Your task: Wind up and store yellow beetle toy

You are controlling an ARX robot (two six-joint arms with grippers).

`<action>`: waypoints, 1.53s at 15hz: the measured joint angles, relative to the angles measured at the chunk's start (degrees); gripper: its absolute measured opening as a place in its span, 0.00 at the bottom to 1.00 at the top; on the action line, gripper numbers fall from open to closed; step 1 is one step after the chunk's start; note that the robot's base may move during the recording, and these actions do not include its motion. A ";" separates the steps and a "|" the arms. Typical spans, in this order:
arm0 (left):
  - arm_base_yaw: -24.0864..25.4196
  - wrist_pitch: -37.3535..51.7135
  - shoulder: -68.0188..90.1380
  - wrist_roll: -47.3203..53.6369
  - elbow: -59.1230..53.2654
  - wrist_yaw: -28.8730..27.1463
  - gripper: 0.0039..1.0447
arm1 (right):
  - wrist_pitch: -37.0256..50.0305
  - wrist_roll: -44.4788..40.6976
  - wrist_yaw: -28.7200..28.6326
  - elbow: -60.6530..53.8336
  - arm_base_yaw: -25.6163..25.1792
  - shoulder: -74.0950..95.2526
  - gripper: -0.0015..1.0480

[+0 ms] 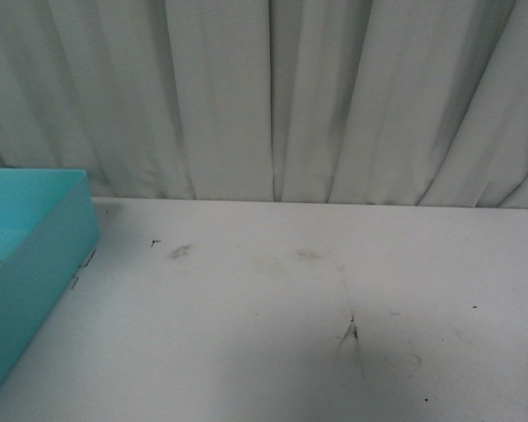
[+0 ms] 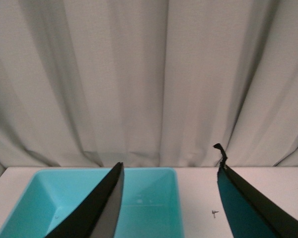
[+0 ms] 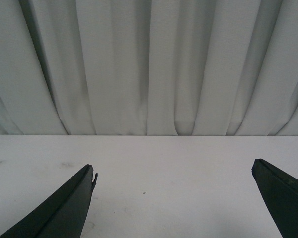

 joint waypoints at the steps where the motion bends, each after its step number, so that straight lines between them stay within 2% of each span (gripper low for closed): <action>1: -0.83 3.43 -2.03 -1.09 -3.19 -0.81 0.44 | 0.00 0.00 0.02 0.00 0.00 -0.02 0.94; 3: -2.47 5.25 -7.98 -1.90 -9.03 -2.16 0.20 | -0.02 0.00 0.02 0.00 0.00 -0.02 0.94; 8: -3.41 5.03 -11.23 -2.80 -13.57 -3.48 0.01 | 0.00 -0.02 0.02 0.00 0.00 0.00 0.94; 13: -4.61 4.24 -16.24 -2.67 -17.42 -4.52 0.01 | 0.00 -0.02 0.02 0.00 0.00 0.00 0.94; 15: -8.46 2.43 -20.92 -2.71 -20.24 -8.39 0.01 | -0.02 -0.02 0.02 0.00 0.00 0.00 0.94; 16: -9.11 1.53 -22.62 -2.69 -21.35 -8.31 0.01 | 0.00 -0.02 0.00 0.00 0.00 0.00 0.94; 21: -8.83 -5.55 -33.97 -2.69 -25.73 -8.92 0.01 | 0.00 0.00 0.02 0.00 0.00 0.00 0.94; 22: -8.83 -2.27 -34.45 -2.71 -27.63 -8.94 0.01 | 0.00 -0.02 0.02 0.00 0.00 -0.02 0.94; 23: -8.83 -4.66 -35.65 -2.69 -28.37 -8.92 0.01 | 0.02 -0.02 0.02 0.00 0.00 -0.02 0.94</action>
